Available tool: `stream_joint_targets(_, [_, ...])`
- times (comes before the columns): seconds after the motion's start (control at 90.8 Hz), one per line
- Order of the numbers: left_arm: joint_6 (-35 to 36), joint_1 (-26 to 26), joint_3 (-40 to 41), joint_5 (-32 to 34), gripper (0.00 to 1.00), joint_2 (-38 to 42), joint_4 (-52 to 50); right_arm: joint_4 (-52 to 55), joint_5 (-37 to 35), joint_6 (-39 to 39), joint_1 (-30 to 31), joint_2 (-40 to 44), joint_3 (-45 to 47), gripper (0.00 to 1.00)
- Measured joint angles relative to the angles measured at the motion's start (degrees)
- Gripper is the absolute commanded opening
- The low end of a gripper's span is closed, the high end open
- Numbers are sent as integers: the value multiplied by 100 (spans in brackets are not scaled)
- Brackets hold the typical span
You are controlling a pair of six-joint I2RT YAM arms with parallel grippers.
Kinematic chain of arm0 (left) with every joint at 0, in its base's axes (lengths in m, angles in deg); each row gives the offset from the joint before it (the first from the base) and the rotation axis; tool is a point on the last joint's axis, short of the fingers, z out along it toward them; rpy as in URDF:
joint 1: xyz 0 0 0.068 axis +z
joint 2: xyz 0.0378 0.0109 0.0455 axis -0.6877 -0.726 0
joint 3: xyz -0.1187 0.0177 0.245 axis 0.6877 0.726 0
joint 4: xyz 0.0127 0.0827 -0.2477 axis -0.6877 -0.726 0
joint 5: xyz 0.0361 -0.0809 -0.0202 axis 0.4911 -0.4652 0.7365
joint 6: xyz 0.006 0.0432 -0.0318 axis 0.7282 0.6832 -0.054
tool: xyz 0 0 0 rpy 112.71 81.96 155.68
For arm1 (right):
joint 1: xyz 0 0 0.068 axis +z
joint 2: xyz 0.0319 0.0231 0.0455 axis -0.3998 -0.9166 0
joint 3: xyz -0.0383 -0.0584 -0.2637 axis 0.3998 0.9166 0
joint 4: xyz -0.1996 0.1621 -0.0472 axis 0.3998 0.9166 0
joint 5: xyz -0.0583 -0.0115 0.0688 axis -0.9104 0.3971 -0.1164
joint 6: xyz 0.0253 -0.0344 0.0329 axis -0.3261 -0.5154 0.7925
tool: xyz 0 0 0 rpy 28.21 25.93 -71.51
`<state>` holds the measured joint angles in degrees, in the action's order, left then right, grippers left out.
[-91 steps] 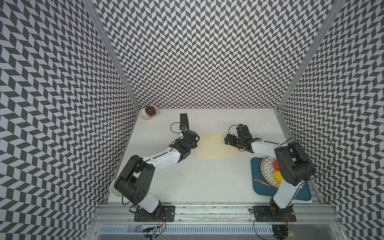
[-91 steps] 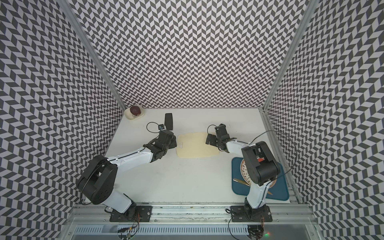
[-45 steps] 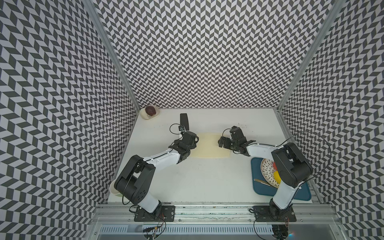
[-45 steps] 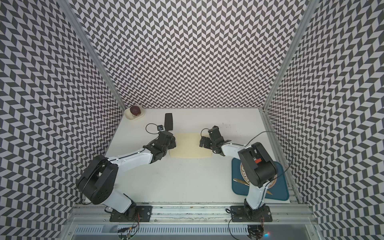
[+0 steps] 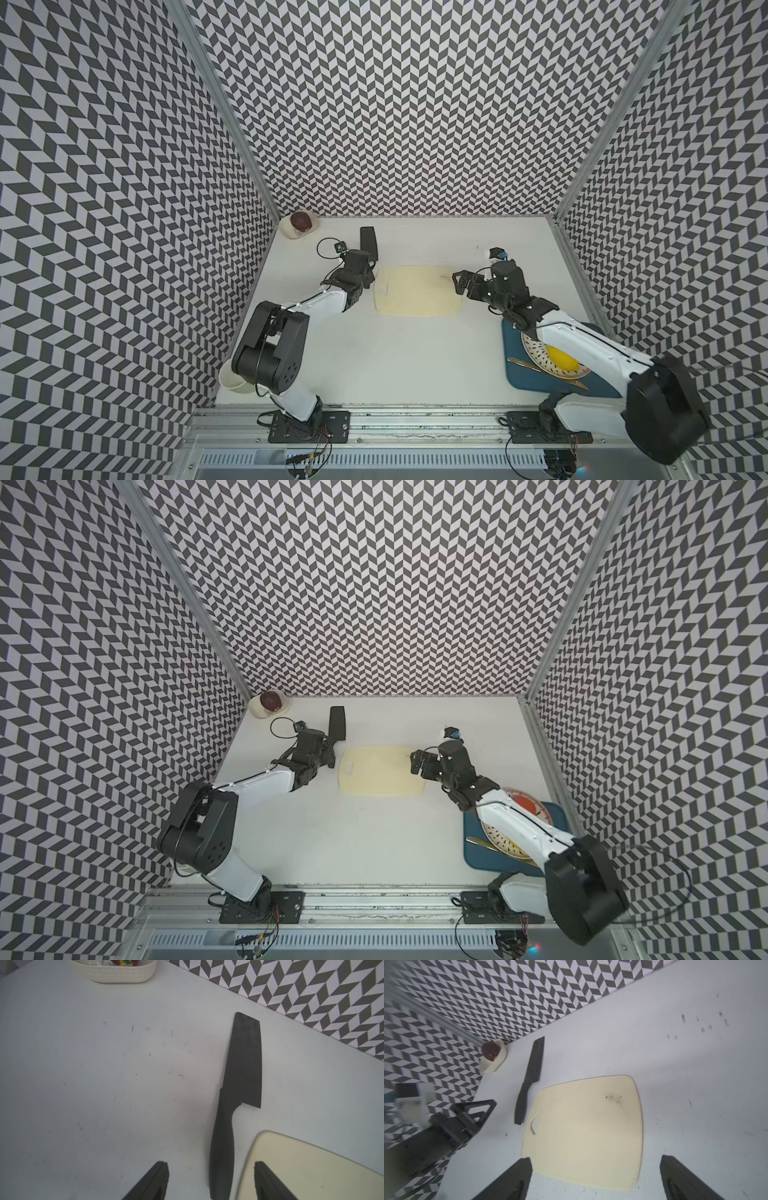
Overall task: Align the knife with the edge of the cutting board
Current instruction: Pick up the knife at the center of the board.
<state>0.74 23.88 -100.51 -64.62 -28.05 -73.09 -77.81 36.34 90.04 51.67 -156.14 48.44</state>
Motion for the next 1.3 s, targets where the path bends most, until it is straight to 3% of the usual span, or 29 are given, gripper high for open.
stream_joint_targets(0.209, [94, 74, -890, -407, 62, -719, -813, -435, 509, -68, 31, 1097, 769, 100])
stream_joint_targets(0.408, [433, 170, -2566, -638, 58, -1650, -1770, -533, 754, -164, 476, 1222, 916, 100])
stream_joint_targets(0.639, [850, 275, -3705, -691, 53, -2516, -2747, -527, 564, -240, 708, 1558, 916, 100])
stream_joint_targets(1.068, [1292, 472, -4256, -852, 42, -2977, -3576, -422, 284, -240, 748, 1624, 914, 100])
stream_joint_targets(1.3, [1392, 474, -4345, -997, 50, -3084, -3722, -415, 195, -238, 748, 1626, 914, 100])
